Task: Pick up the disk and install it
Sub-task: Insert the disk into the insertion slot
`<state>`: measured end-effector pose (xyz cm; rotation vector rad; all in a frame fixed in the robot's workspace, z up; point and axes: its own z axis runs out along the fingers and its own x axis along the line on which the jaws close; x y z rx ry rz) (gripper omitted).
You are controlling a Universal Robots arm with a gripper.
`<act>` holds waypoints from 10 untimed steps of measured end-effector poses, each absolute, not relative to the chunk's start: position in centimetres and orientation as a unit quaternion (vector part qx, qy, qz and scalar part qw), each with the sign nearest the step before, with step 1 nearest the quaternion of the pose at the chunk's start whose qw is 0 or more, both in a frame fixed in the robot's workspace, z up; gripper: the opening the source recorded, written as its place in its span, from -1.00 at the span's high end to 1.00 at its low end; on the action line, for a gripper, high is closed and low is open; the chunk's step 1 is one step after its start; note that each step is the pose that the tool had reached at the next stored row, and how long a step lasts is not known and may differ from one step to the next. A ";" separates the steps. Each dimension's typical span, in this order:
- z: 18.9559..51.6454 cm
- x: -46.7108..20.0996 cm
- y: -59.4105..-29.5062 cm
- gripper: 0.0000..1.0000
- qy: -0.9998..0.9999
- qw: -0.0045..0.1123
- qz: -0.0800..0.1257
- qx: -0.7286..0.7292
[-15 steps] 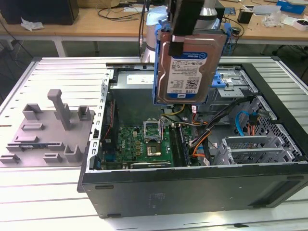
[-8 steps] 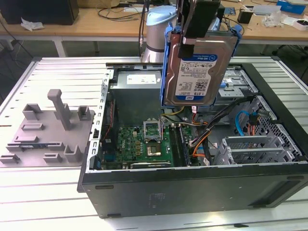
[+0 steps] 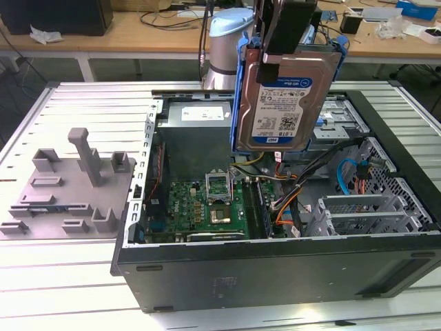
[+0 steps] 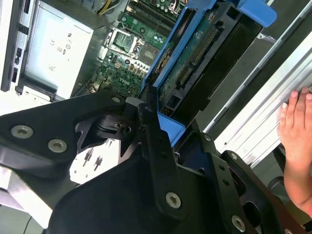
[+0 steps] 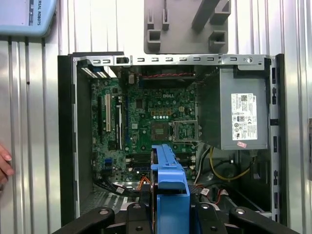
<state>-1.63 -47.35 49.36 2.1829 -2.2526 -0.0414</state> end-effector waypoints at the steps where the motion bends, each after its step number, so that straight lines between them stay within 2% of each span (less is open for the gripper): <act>1: 49.4 -1.6 -47.4 0.26 -0.718 0.002 -0.014 0.696; 10: 49.4 -1.2 -47.7 0.26 -0.718 0.000 -0.015 0.696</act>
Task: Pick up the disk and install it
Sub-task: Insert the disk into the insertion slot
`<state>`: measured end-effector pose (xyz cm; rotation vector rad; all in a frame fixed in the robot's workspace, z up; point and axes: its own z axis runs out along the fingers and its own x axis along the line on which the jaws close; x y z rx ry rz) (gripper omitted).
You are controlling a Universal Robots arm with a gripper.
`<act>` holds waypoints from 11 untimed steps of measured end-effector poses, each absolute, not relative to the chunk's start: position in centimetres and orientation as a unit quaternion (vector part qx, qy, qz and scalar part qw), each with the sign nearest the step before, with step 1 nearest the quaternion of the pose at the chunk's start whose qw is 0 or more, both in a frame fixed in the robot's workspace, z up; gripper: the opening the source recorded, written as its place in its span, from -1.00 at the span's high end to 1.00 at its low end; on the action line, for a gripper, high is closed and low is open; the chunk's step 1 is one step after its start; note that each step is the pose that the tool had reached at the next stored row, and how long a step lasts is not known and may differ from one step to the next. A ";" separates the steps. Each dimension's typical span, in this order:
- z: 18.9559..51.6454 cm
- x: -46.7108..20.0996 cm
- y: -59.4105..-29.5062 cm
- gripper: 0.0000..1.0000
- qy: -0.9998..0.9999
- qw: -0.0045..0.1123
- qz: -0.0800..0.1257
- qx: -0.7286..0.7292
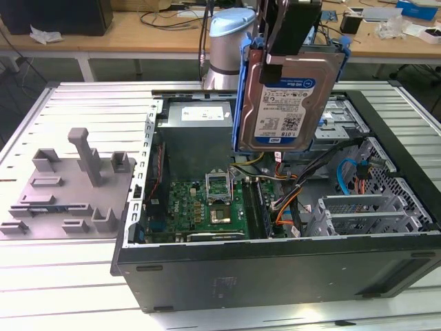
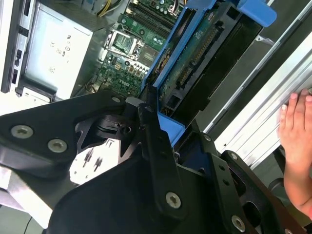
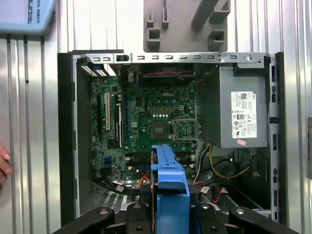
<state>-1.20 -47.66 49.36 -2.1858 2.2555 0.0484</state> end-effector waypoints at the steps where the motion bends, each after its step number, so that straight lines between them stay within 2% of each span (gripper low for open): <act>1: 49.4 -1.1 -47.7 0.26 0.718 0.000 0.016 -0.696; 11: 49.4 -0.2 -48.3 0.26 0.718 0.001 0.016 -0.696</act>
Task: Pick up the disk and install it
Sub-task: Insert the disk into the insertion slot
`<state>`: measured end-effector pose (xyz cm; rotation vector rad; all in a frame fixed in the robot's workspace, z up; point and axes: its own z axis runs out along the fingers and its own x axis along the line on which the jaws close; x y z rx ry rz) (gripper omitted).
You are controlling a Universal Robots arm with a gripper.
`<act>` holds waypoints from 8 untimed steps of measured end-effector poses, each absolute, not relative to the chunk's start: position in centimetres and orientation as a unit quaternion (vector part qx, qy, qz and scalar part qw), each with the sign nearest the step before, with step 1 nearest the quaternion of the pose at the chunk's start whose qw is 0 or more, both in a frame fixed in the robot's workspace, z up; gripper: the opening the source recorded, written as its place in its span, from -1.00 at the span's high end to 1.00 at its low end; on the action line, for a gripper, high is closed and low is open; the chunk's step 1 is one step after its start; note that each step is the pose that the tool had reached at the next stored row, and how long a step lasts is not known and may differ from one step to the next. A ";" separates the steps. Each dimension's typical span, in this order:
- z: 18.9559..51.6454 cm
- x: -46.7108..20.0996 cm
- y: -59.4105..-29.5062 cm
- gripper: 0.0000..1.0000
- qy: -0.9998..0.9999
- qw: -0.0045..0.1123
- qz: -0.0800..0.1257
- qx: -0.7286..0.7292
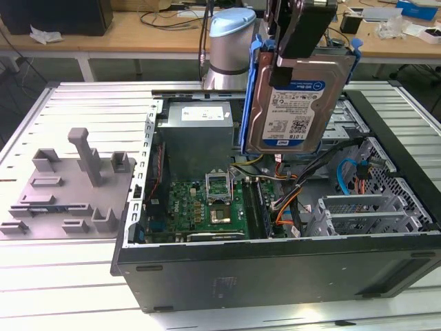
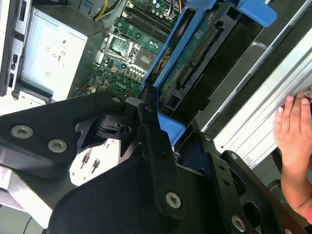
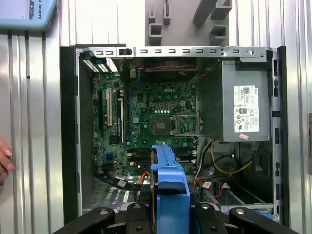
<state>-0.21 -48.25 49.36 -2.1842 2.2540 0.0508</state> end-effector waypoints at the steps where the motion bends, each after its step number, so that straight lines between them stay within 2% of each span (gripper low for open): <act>1: 49.4 -0.1 -48.3 0.26 0.718 0.001 0.016 -0.696; 8: 49.4 0.4 -48.7 0.26 0.718 0.003 0.016 -0.696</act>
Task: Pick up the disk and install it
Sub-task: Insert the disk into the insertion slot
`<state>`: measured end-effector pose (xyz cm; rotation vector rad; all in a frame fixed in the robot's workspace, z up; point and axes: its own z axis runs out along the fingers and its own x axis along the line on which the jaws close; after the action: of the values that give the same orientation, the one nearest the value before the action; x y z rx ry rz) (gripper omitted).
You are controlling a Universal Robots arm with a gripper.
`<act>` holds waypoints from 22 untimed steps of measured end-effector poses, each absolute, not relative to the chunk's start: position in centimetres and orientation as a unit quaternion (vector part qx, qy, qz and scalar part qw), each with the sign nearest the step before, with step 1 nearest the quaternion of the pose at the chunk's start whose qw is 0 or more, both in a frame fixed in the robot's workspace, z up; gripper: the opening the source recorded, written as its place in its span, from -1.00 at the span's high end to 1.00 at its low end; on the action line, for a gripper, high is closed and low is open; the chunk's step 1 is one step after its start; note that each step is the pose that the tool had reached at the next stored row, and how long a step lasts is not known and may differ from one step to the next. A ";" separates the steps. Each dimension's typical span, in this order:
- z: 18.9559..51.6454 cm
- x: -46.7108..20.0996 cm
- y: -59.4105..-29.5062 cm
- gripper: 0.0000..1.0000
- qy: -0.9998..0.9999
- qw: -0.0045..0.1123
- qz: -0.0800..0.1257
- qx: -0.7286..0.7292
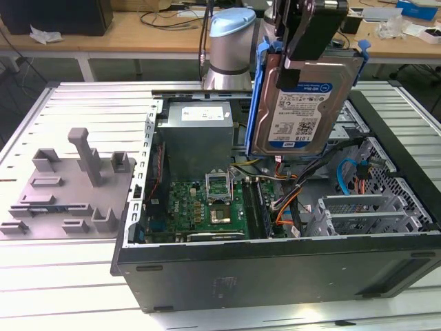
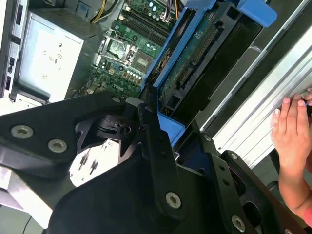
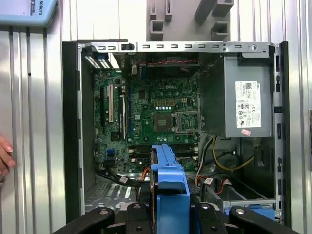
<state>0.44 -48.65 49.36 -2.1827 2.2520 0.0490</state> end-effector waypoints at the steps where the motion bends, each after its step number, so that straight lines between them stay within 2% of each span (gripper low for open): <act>1: 49.4 0.5 -48.7 0.26 0.718 0.003 0.015 -0.696; 14: 49.4 1.2 -49.5 0.26 0.718 0.009 0.011 -0.696; 22: 49.4 1.7 -50.8 0.26 0.718 0.017 0.018 -0.696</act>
<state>1.66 -50.80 49.35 -2.1632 2.2316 0.0550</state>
